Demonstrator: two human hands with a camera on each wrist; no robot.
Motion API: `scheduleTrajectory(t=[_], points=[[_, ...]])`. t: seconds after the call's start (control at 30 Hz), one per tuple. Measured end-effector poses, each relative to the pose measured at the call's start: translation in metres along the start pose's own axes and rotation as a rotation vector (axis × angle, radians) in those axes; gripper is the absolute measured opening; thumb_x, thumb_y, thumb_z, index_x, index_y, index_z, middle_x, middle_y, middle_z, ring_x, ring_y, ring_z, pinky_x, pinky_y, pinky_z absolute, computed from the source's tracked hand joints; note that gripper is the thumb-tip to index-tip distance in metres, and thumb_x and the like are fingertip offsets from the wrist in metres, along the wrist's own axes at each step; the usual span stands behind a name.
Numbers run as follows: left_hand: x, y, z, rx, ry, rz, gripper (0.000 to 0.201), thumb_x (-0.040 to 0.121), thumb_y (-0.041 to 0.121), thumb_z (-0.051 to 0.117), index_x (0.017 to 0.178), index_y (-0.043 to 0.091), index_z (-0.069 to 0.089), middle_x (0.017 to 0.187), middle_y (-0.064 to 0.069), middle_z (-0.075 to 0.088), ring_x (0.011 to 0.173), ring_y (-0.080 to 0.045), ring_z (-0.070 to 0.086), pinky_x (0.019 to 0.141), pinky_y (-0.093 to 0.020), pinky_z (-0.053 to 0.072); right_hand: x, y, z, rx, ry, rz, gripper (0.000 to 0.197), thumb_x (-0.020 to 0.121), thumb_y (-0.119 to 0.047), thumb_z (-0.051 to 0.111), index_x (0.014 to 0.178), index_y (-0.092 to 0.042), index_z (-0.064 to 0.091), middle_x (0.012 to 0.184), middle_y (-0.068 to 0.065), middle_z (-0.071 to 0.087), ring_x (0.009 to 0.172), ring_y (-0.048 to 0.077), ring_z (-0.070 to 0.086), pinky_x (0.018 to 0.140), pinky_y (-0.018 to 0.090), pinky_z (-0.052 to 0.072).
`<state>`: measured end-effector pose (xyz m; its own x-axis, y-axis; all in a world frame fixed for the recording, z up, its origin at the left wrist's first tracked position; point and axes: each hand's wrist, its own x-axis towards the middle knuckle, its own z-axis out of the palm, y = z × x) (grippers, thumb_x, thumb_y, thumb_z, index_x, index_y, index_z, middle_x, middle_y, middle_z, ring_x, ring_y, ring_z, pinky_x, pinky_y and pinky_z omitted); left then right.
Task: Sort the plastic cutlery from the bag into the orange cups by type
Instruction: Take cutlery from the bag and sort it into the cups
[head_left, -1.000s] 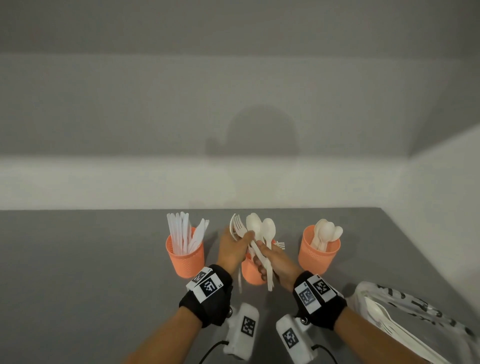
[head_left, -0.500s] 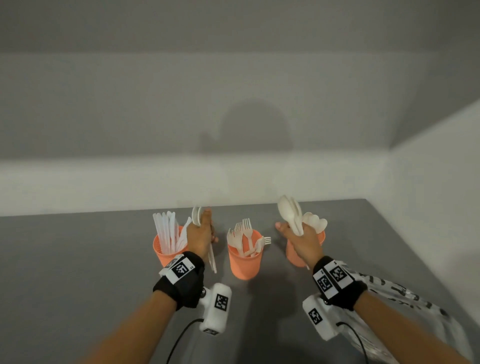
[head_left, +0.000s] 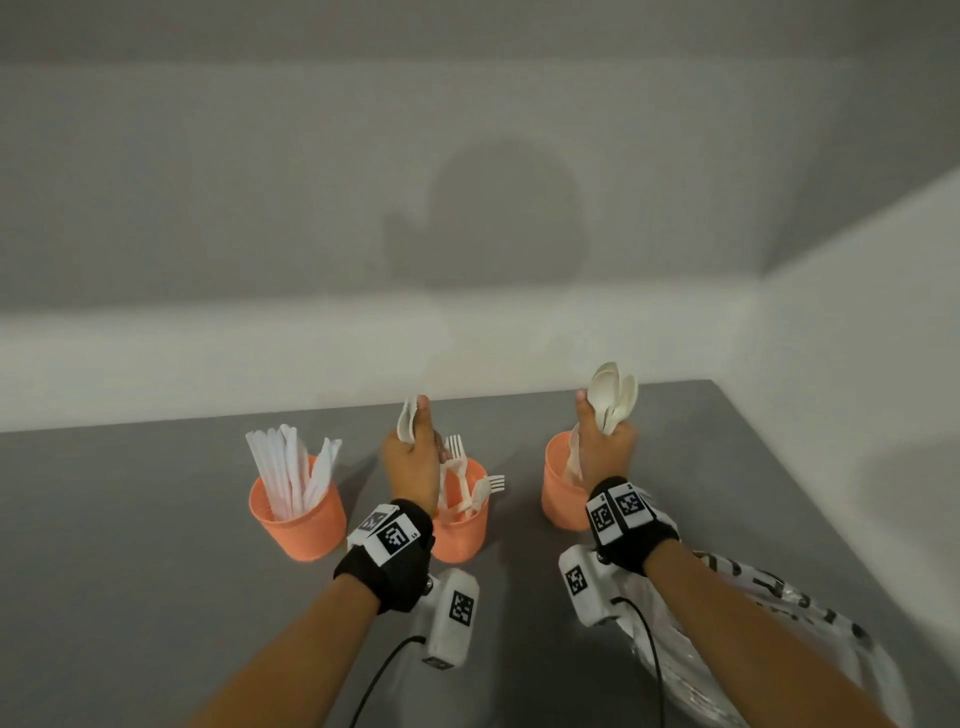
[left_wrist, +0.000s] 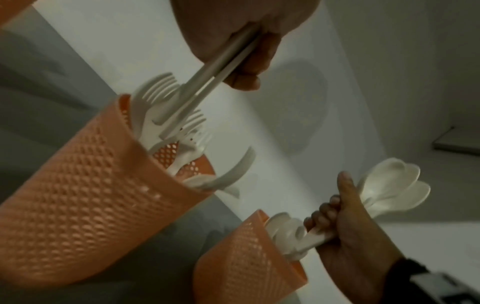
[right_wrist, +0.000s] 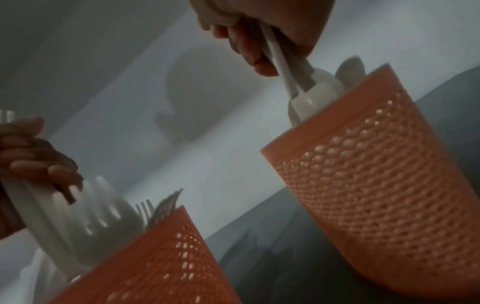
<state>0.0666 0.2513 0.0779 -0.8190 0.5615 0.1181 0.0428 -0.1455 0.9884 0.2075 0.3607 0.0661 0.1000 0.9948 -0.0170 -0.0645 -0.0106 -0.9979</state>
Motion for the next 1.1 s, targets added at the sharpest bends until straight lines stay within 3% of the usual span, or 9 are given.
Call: scheduleTrajectory(t=[0.2,0.33,0.4,0.57,0.7,0.8,0.9,1.0,1.1], points=[[-0.007,-0.031,0.008,0.046,-0.047,0.025,0.045,0.098,0.026,0.041,0.059,0.005,0.046,0.047,-0.003,0.045,0.042,-0.010,0.043,0.049,-0.024,0.040,0.006,0.025,0.006,-0.162,-0.021,0.066,0.040,0.080,-0.038,0.070,0.056,-0.012,0.050,0.056,0.008,0.051,0.061,0.027,0.054,0.066,0.039,0.049],[-0.013,-0.049,0.007,0.164,-0.138,0.107,0.019,0.093,0.028,0.047,0.075,0.022,0.050,0.056,-0.003,0.054,0.048,-0.011,0.051,0.052,-0.032,0.045,-0.002,0.028,0.004,-0.196,-0.042,-0.045,0.015,0.080,-0.022,0.070,0.084,-0.016,0.056,0.073,0.002,0.058,0.067,0.017,0.056,0.061,0.009,0.044],[-0.012,-0.055,0.004,0.293,-0.161,0.200,0.006,0.090,0.030,0.045,0.088,0.034,0.049,0.069,-0.004,0.062,0.063,-0.018,0.059,0.064,-0.035,0.049,-0.005,0.027,0.003,-0.237,-0.043,-0.121,0.026,0.080,-0.015,0.067,0.097,-0.027,0.052,0.077,-0.003,0.057,0.067,0.010,0.054,0.056,0.001,0.037],[-0.009,-0.058,0.000,0.585,-0.327,0.479,0.029,0.091,0.010,0.037,0.102,0.003,0.062,0.096,-0.008,0.061,0.089,-0.014,0.052,0.082,-0.013,0.036,-0.003,0.031,-0.002,-0.506,-0.170,-0.357,0.027,0.086,-0.012,0.057,0.107,-0.028,0.058,0.091,-0.011,0.058,0.074,0.002,0.053,0.078,0.022,0.041],[-0.004,-0.059,-0.004,0.847,-0.373,0.720,0.050,0.099,0.032,0.026,0.100,0.003,0.067,0.098,-0.013,0.067,0.099,-0.018,0.049,0.091,-0.031,0.041,0.001,0.035,-0.006,-0.808,-0.252,-0.566,0.034,0.094,-0.019,0.038,0.121,-0.015,0.060,0.122,0.001,0.057,0.119,0.018,0.049,0.109,0.027,0.026],[-0.005,-0.049,-0.005,1.100,-0.458,0.643,0.076,0.096,0.051,0.006,0.113,0.004,0.062,0.116,-0.012,0.064,0.119,-0.030,0.053,0.109,-0.037,0.018,0.004,0.035,-0.005,-1.147,-0.292,-0.517,0.054,0.090,-0.026,0.017,0.133,-0.012,0.045,0.140,0.003,0.046,0.141,0.022,0.026,0.118,0.033,0.002],[-0.005,-0.039,-0.005,1.194,-0.501,0.438,0.108,0.075,0.070,-0.021,0.139,0.007,0.039,0.147,-0.007,0.040,0.143,-0.024,0.023,0.115,-0.036,-0.008,0.003,0.030,-0.002,-1.299,-0.344,-0.477,0.044,0.099,-0.026,0.020,0.130,-0.010,0.047,0.154,0.008,0.026,0.146,0.022,0.011,0.118,0.038,-0.002],[-0.003,-0.032,-0.005,1.176,-0.506,0.372,0.119,0.060,0.077,-0.030,0.147,0.014,0.020,0.155,-0.005,0.021,0.146,-0.021,0.004,0.115,-0.041,-0.013,-0.002,0.019,-0.002,-1.284,-0.381,-0.427,0.051,0.099,-0.038,0.021,0.140,-0.012,0.036,0.158,0.012,0.008,0.147,0.022,0.000,0.117,0.043,-0.007],[-0.007,-0.017,-0.004,1.015,-0.400,0.422,0.103,0.073,0.076,-0.015,0.148,0.015,0.019,0.155,-0.009,0.022,0.146,-0.023,0.007,0.117,-0.040,-0.008,-0.005,0.000,-0.011,-1.131,-0.383,-0.467,0.060,0.092,-0.043,0.017,0.147,-0.019,0.025,0.159,0.010,0.006,0.147,0.025,0.002,0.117,0.044,-0.004]])
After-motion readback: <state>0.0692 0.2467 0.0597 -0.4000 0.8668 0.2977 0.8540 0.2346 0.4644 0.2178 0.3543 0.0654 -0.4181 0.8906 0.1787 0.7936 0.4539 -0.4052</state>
